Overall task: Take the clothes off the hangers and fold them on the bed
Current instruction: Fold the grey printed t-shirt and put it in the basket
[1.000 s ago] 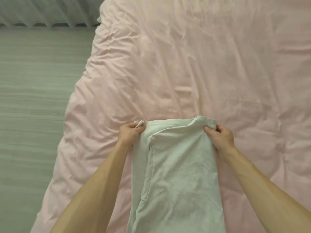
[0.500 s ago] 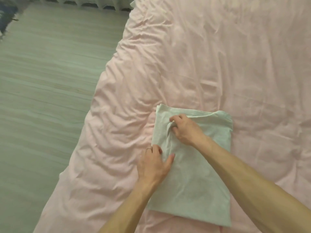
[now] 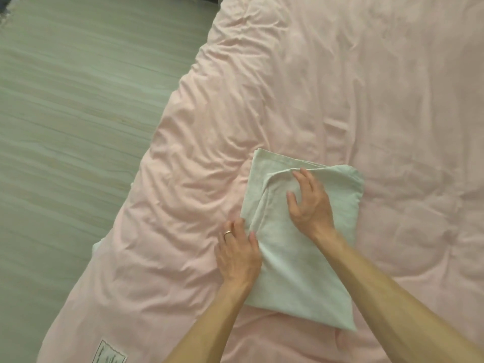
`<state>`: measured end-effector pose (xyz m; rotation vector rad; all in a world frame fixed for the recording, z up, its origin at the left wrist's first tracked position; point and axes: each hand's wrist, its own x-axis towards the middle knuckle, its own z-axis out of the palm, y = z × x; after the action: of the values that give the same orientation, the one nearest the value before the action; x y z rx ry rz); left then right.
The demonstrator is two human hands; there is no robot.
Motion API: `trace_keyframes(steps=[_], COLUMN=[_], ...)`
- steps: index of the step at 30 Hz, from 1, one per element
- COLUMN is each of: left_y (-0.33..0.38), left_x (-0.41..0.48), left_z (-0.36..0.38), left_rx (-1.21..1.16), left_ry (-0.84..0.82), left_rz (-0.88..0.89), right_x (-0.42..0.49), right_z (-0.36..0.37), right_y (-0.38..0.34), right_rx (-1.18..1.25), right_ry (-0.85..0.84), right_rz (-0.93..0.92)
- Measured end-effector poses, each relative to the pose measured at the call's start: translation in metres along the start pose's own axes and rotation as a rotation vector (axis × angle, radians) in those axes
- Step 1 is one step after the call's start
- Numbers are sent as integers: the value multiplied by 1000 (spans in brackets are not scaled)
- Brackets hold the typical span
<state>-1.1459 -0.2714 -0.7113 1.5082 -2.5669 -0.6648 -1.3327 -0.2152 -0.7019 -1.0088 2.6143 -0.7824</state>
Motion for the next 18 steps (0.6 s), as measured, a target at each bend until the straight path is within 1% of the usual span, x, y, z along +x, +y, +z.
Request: trace_keyframes(steps=[1,2,4,5,6,8,10,11,12,14,15,17,18], left_y=[5,8,10,4,-6,-25,-41,-44,-43,-41,-37,-32,-31], left_x=[-5,-10,-20,-23,-22,-21,-21,-22,-27,-39,-43,-46,-45], left_z=[6,10,18,24,28,32,29,24,18,6,-3,-16,-19], left_rx=[10,31,94,141,193,271,285,275,253,117,-8,-272,-359], left_ry=[42,34,-91,-146,-169,-167,-136,-134,-133,-123,-159,-313,-392], left_rz=[124,268,534,614,648,640,567,496,409,164,22,-255,-349], right_x=[-19,-38,-81,-103,-123,-165,-196,-208,-220,-235,-238,-240,-240], right_z=[-2,-3,-4,-3,-3,-8,-10,-12,-16,-23,-27,-29,-27], right_y=[6,11,34,48,62,84,94,98,99,89,81,73,75], right_rx=[-57,-106,-236,-308,-371,-420,-389,-353,-311,-162,-31,255,355], right_ry=[51,59,-39,-104,-141,-118,-2,58,125,172,141,21,-54], right_rz=[-2,4,52,98,160,329,441,480,516,570,630,784,840])
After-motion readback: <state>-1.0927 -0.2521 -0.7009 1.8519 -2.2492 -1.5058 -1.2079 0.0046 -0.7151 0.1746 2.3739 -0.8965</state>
